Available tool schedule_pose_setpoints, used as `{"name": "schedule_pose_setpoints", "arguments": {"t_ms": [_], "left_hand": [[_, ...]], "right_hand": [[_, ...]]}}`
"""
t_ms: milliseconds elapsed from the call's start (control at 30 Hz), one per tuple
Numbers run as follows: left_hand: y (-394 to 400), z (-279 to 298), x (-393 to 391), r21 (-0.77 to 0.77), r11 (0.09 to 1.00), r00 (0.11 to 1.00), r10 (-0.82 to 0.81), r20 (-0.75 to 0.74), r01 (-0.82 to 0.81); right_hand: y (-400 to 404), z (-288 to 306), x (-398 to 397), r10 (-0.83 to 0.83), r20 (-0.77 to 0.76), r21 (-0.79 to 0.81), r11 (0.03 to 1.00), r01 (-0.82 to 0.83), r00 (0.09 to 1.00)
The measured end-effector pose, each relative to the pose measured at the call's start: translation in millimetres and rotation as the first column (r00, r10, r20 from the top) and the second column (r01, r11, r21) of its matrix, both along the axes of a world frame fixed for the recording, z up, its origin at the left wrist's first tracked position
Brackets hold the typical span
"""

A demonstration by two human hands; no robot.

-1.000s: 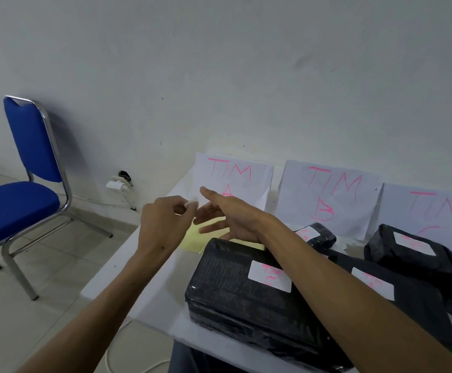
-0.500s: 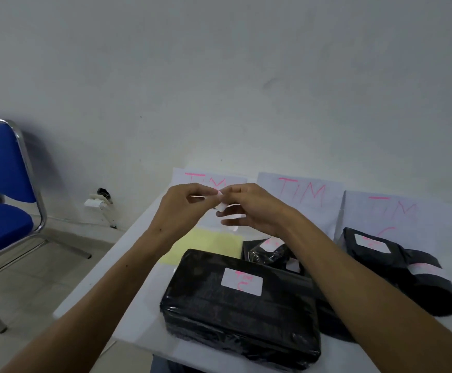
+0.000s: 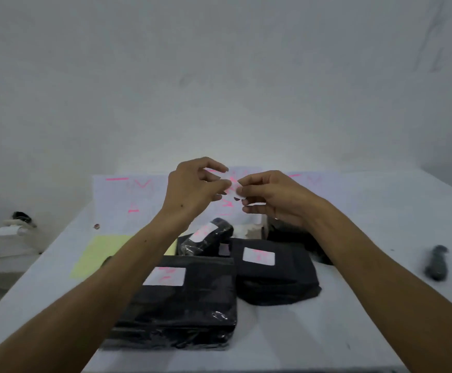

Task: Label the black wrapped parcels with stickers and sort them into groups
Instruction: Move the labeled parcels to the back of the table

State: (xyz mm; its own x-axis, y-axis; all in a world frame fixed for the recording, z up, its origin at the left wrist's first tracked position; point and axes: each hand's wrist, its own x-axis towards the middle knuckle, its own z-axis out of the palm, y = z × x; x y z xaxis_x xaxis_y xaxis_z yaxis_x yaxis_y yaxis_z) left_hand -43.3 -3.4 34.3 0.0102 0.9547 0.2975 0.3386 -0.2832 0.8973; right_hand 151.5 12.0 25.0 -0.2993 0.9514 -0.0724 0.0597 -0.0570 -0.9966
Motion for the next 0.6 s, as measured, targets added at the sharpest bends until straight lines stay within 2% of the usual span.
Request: {"name": "schedule_pose_setpoints", "arguments": {"t_ms": [167, 300, 400, 433, 467, 500, 533, 567, 600], "left_hand": [[6.9, -1.7, 65.0, -0.076, 0.995, 0.997, -0.060, 0.038, 0.063], [13.3, -9.0, 111.3, -0.211, 0.969, 0.983, -0.096, 0.156, 0.128], [15.7, -18.0, 137.8, -0.274, 0.940, 0.965, -0.144, 0.217, 0.202], [15.9, -20.9, 146.1, -0.292, 0.931, 0.962, -0.156, 0.226, 0.220], [16.4, -23.9, 153.1, -0.309, 0.922, 0.959, -0.165, 0.230, 0.233], [16.3, -27.0, 159.9, -0.325, 0.913, 0.957, -0.176, 0.233, 0.247], [15.9, -29.7, 165.7, -0.338, 0.905, 0.954, -0.186, 0.234, 0.259], [15.2, -31.7, 168.7, -0.346, 0.900, 0.953, -0.191, 0.234, 0.265], [15.2, -33.7, 171.2, -0.351, 0.896, 0.953, -0.196, 0.233, 0.270]], "right_hand": [[-10.7, -1.7, 61.6, -0.173, 0.043, 0.037, 0.985, 0.171, 0.984], [-24.0, -8.4, 108.6, -0.306, 0.007, 0.033, 0.952, 0.306, 0.952], [-28.5, -22.3, 149.8, -0.451, 0.133, 0.082, 0.892, 0.444, 0.882], [-28.6, -31.7, 168.5, -0.536, 0.249, 0.144, 0.844, 0.516, 0.806], [-29.4, -42.9, 188.8, -0.613, 0.406, 0.228, 0.786, 0.574, 0.678], [-32.3, -54.2, 209.4, -0.652, 0.565, 0.302, 0.734, 0.609, 0.505], [-37.9, -65.5, 228.6, -0.640, 0.694, 0.340, 0.694, 0.634, 0.330], [-44.9, -76.6, 243.9, -0.590, 0.781, 0.335, 0.671, 0.662, 0.203], [-52.9, -86.8, 256.5, -0.527, 0.839, 0.303, 0.656, 0.692, 0.132]]}}
